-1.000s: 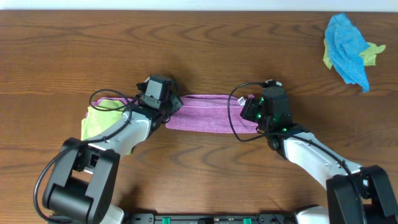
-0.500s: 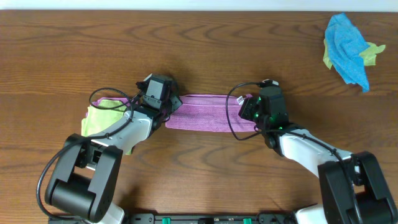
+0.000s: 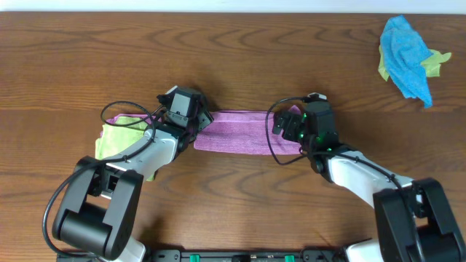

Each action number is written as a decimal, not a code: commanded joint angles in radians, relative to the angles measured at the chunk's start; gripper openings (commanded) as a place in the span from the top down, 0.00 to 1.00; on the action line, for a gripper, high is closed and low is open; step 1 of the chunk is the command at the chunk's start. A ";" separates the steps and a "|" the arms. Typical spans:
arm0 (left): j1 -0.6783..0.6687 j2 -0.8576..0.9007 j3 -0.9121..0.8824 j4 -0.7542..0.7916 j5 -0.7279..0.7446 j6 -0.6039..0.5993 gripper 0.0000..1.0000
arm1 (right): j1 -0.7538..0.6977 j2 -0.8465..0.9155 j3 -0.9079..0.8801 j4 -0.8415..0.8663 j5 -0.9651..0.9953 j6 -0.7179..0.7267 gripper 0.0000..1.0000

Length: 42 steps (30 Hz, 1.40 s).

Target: Fold the cloth

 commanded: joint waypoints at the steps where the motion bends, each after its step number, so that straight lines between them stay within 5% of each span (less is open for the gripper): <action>1: 0.005 -0.014 0.018 -0.013 0.000 0.050 0.29 | -0.010 -0.067 0.009 -0.026 -0.006 -0.002 0.01; 13: 0.005 -0.204 0.018 -0.206 -0.004 0.106 0.30 | -0.010 -0.360 0.009 -0.400 -0.005 0.082 0.01; 22: -0.008 -0.239 0.018 -0.176 0.056 0.071 0.39 | -0.007 -0.430 0.008 -0.669 -0.080 0.249 0.01; 33: -0.076 -0.121 0.018 -0.148 0.060 0.007 0.94 | -0.008 -0.430 0.008 -0.672 -0.135 0.351 0.01; 42: -0.076 -0.032 0.018 -0.139 0.059 -0.014 0.94 | -0.008 -0.389 -0.023 -0.635 -0.115 0.397 0.01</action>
